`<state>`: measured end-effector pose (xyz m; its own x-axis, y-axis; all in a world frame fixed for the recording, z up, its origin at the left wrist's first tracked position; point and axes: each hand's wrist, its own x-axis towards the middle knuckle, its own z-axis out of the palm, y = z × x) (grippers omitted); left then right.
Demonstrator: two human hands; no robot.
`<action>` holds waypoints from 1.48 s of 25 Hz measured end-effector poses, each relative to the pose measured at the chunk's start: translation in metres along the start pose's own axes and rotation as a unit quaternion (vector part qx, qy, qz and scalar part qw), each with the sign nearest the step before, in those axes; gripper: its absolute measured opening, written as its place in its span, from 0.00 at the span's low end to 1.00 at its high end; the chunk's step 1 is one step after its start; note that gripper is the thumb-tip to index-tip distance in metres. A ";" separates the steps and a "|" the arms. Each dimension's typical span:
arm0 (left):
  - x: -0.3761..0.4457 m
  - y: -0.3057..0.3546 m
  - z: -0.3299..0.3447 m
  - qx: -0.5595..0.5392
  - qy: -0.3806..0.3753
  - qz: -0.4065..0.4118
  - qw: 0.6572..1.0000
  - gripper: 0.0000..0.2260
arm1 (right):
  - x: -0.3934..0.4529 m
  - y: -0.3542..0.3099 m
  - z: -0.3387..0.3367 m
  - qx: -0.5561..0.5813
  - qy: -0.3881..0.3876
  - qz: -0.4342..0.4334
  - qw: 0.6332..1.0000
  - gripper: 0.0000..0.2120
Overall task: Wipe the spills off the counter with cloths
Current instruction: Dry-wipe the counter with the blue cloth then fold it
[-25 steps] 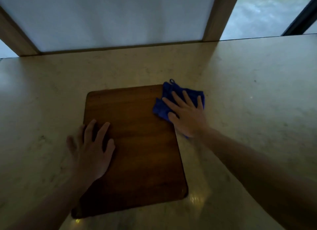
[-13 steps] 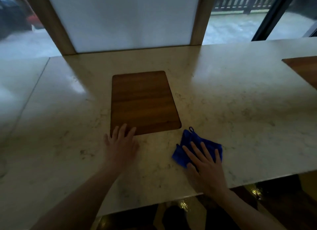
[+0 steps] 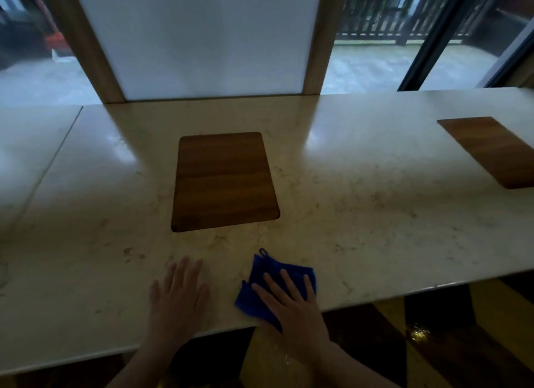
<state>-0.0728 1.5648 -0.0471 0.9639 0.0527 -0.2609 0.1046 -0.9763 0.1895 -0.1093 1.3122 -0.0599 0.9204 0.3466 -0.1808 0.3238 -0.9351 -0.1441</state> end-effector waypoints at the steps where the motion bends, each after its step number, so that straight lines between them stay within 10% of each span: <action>1: -0.002 0.016 0.003 -0.004 -0.002 0.003 1.000 0.30 | 0.000 0.015 -0.005 -0.006 -0.013 -0.030 0.999 0.29; 5: -0.008 0.102 0.014 -0.009 -0.001 0.027 1.000 0.25 | -0.018 0.104 -0.010 0.004 0.000 -0.058 0.998 0.28; 13: -0.025 0.321 0.052 0.018 -0.018 0.101 0.995 0.23 | -0.128 0.369 -0.037 -0.020 -0.032 0.154 0.987 0.31; 27: -0.020 0.480 0.057 0.148 -0.056 0.369 0.916 0.25 | -0.165 0.367 -0.041 0.057 0.068 0.252 0.964 0.43; 37: -0.036 0.480 0.060 0.042 -0.078 0.320 0.943 0.16 | -0.185 0.368 -0.061 0.091 0.125 0.251 0.956 0.13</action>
<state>-0.0719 1.0820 -0.0038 0.7748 -0.5783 -0.2554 -0.5129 -0.8112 0.2809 -0.1473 0.8993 -0.0198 0.9806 -0.1923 -0.0375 -0.1952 -0.9426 -0.2708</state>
